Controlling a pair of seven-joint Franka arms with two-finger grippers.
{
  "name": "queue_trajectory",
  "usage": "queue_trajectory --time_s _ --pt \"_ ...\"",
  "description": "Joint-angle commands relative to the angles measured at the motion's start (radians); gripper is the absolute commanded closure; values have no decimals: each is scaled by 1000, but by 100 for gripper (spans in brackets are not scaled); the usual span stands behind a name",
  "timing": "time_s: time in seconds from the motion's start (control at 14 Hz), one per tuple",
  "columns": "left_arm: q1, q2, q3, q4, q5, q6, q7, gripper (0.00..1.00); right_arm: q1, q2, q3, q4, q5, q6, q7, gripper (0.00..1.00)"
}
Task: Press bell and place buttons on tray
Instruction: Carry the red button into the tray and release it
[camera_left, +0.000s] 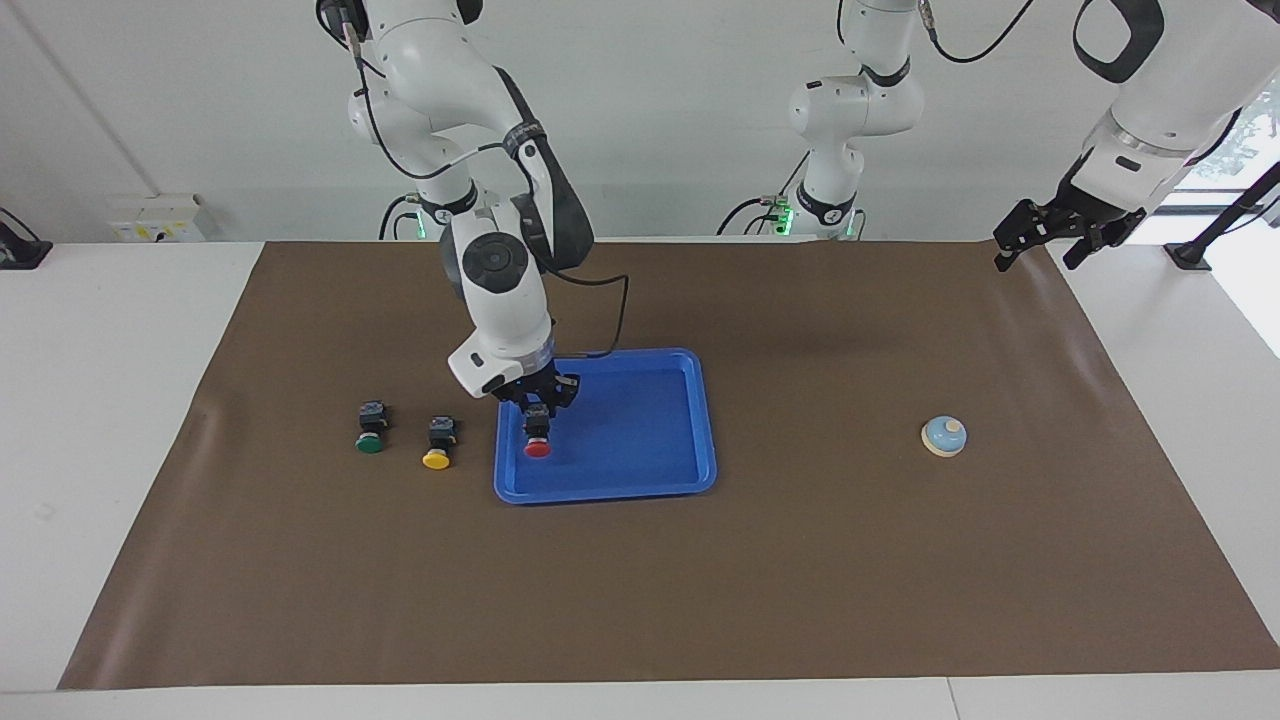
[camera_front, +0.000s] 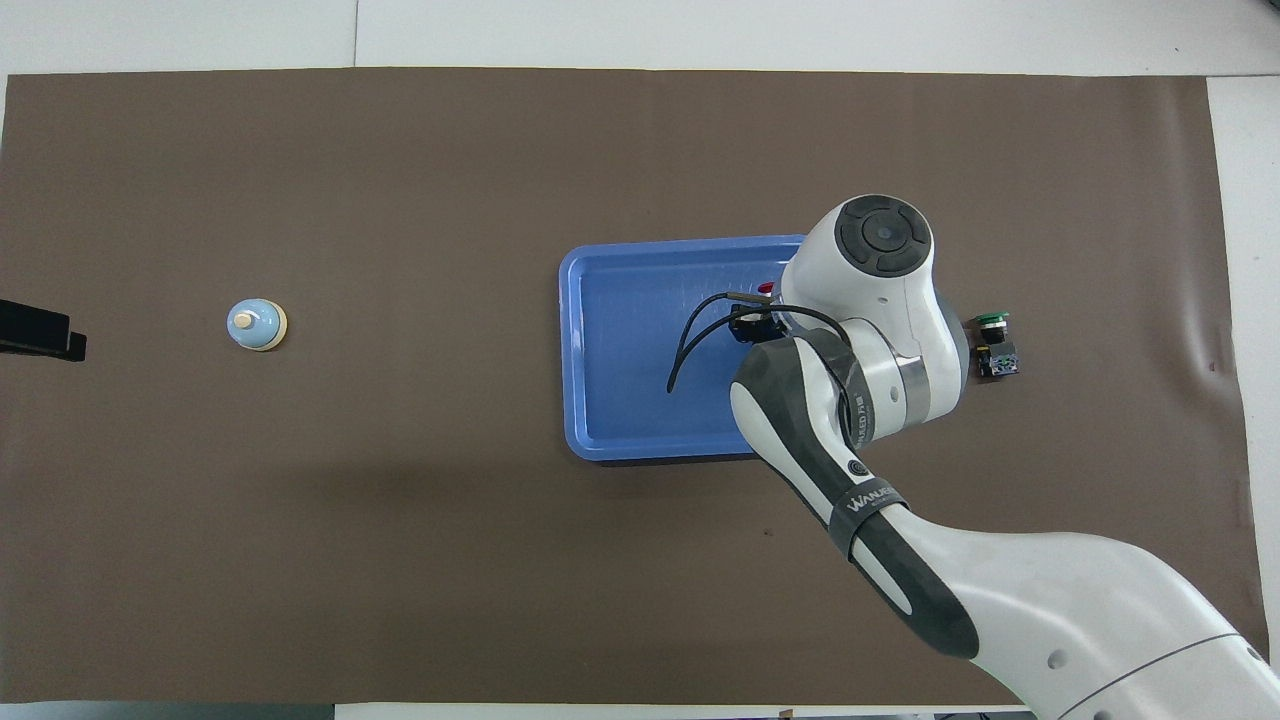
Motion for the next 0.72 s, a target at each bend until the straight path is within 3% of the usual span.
queue_trajectory --time_s 0.0,0.29,0.36,0.57,0.64 --pt "-5 -23 1 -27 -14 -1 -15 0 30 -29 -1 -66 20 45 8 100" --pt "-5 -26 1 -35 -14 3 -13 0 27 -39 -1 -92 20 42 -25 100" --pt "-5 -26 1 -35 -14 3 -12 0 29 -41 -1 -95 20 45 -25 94" --pt "-5 -26 1 -30 -14 3 -15 0 33 -41 -1 -81 19 33 -25 0" --pt "-5 -26 1 -30 -14 -4 -19 0 35 -49 -1 -63 19 24 -23 0"
